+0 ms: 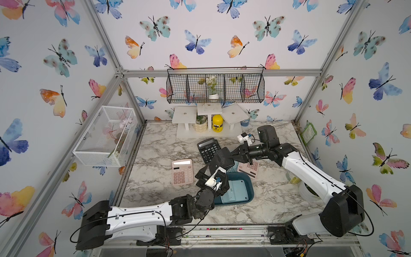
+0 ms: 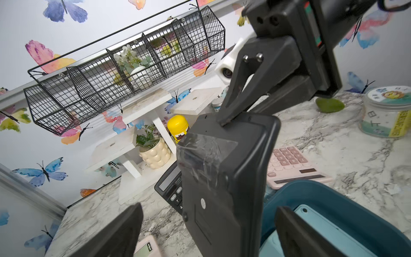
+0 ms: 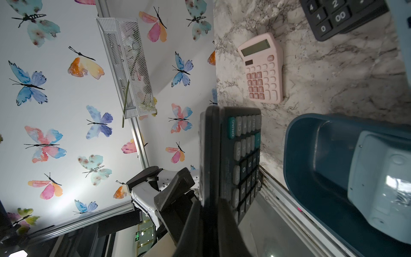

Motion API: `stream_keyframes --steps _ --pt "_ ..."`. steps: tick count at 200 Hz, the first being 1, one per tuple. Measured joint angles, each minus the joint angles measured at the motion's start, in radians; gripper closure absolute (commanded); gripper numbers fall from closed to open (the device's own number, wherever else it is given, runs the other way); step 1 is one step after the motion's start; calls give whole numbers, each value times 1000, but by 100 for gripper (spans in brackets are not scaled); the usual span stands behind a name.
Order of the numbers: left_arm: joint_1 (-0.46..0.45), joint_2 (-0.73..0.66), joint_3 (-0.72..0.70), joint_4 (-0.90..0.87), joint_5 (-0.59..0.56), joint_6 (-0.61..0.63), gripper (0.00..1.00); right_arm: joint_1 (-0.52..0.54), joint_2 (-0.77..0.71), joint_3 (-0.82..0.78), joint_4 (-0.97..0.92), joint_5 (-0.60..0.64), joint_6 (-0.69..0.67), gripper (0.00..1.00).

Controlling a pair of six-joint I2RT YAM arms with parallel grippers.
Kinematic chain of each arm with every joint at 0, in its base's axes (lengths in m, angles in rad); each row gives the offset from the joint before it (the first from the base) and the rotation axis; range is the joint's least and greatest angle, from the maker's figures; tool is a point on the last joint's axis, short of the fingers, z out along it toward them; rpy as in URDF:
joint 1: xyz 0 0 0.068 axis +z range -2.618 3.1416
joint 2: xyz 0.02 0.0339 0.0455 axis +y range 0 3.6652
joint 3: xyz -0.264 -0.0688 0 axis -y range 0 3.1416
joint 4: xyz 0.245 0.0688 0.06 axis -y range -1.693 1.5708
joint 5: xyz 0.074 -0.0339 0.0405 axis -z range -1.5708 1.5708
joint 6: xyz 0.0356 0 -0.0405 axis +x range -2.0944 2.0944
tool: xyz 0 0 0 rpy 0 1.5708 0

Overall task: Put the calculator in the storage box
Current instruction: Place the calculator in the storage box.

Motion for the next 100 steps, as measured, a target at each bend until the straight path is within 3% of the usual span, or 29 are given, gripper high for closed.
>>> stream_keyframes --steps 58,84,100 --pt "30 -220 -12 -158 99 -172 1 0 -135 -85 19 79 -91 99" --pt "122 -279 -22 -195 174 -244 1 0 -241 -217 89 100 -95 99" --pt "238 -318 -40 -216 264 -304 1 0 -296 -304 137 112 -83 99"
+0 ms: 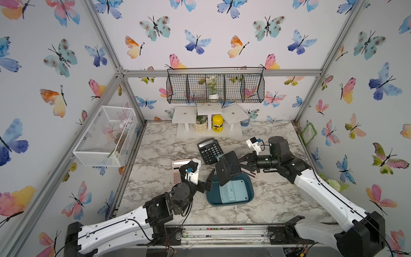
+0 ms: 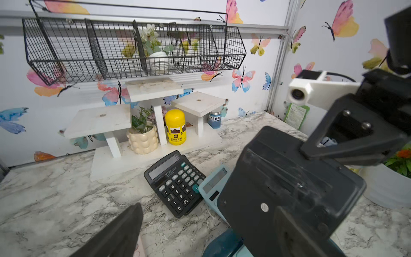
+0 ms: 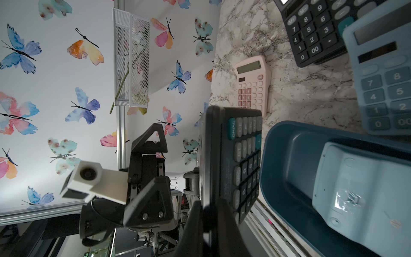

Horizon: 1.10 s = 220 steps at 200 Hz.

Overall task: Put the calculator in the storage box
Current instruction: Place the calculator in the storage box.

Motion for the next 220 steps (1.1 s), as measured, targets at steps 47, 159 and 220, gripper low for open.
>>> stream_keyframes --steps 47,159,220 --pt "309 32 -12 -30 278 -171 1 10 -152 -248 167 66 81 99" --pt "467 109 -42 -37 531 -329 1 173 -216 -487 480 278 211 98" --pt "467 118 -55 -34 531 -340 1 265 -88 -528 597 359 213 99"
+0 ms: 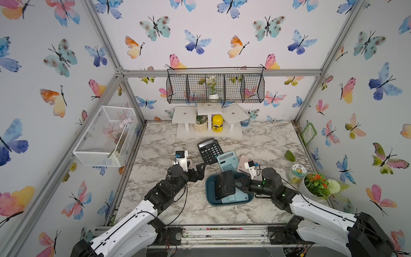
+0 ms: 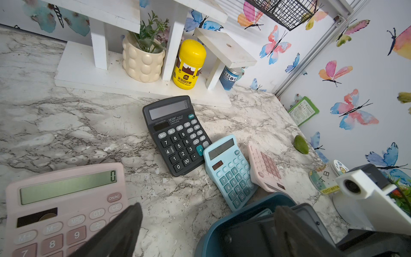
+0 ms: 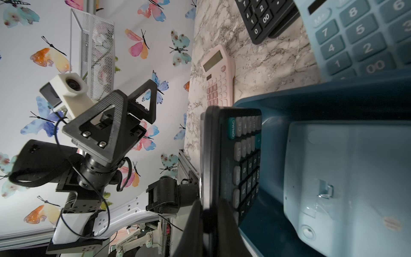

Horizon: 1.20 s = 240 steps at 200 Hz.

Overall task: Put the calculator in the storage box
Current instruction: Place the calculator in the storage box.

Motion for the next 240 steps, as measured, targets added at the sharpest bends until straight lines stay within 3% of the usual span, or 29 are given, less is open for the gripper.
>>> stream_keyframes --steps 40,64,82,103,141,240 --pt "0 0 -10 0 0 -1 1 27 49 -29 30 33 -1 98" --pt "0 0 -17 -1 -1 -1 1 27 49 -42 40 43 -3 85" --pt "0 0 -20 0 -1 -1 1 27 49 -42 29 59 -19 70" --pt "0 0 -21 -1 -1 -1 1 27 50 -43 -29 78 -47 62" --pt "0 0 -21 -1 -1 -1 1 27 58 -12 -169 108 -97 57" --pt "0 73 5 -29 -2 -1 1 27 111 247 -548 237 -301 28"
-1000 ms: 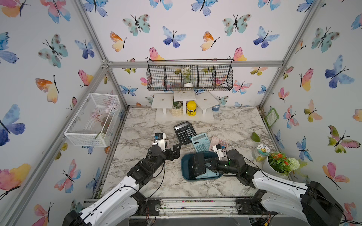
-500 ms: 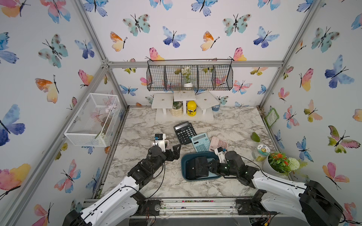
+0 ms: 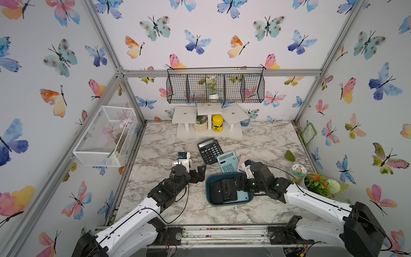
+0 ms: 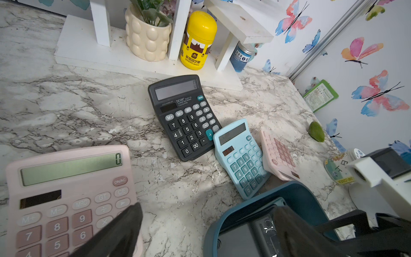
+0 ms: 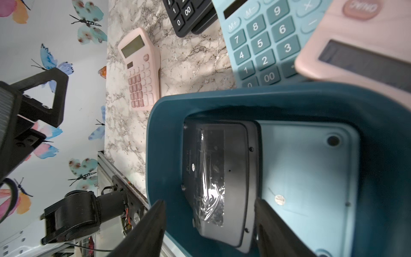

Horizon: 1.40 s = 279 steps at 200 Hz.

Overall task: Put the calculator in the storage box
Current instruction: Place the calculator in the storage box, then adjust the calculator at the center of the board.

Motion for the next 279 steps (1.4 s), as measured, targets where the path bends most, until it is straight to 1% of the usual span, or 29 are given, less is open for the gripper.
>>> stream_keyframes --steps 19,35,41,44,66,77,92,122,134,158,177,205,225,259,279 --pt "1 27 28 -6 -2 -2 1 0 -2 20 -52 27 -32 20" --pt "5 52 54 -16 -10 -7 1 0 -16 24 -82 44 -53 10" --pt "7 60 61 -21 -13 -10 1 0 -25 24 -92 49 -56 3" --pt "9 65 66 -24 -13 -11 1 0 -29 24 -96 51 -65 2" --pt "35 92 87 -52 -14 -22 1 0 -71 28 -121 57 -90 1" --pt "66 108 98 -71 -15 -33 1 0 -87 41 -136 61 -101 1" --pt "128 130 111 -101 -16 -51 1 0 -104 63 -143 63 -121 1" --pt "290 175 115 -151 -13 -93 1 0 -113 109 -153 62 -157 1" --pt "328 192 120 -178 -29 -98 1 0 -113 118 -156 62 -168 1" --pt "338 245 164 -224 -66 -97 1 0 -113 119 -164 62 -178 1" --pt "341 319 226 -245 -98 -88 1 0 -113 119 -167 62 -181 1" --pt "348 428 303 -276 -121 -75 1 0 -113 119 -167 62 -182 1" --pt "350 495 331 -292 -128 -64 1 0 -113 119 -167 62 -182 1" --pt "370 597 393 -322 -116 -37 1 0 -113 112 -166 59 -183 1" --pt "438 638 420 -321 -54 -25 1 0 -113 112 -166 54 -190 1"
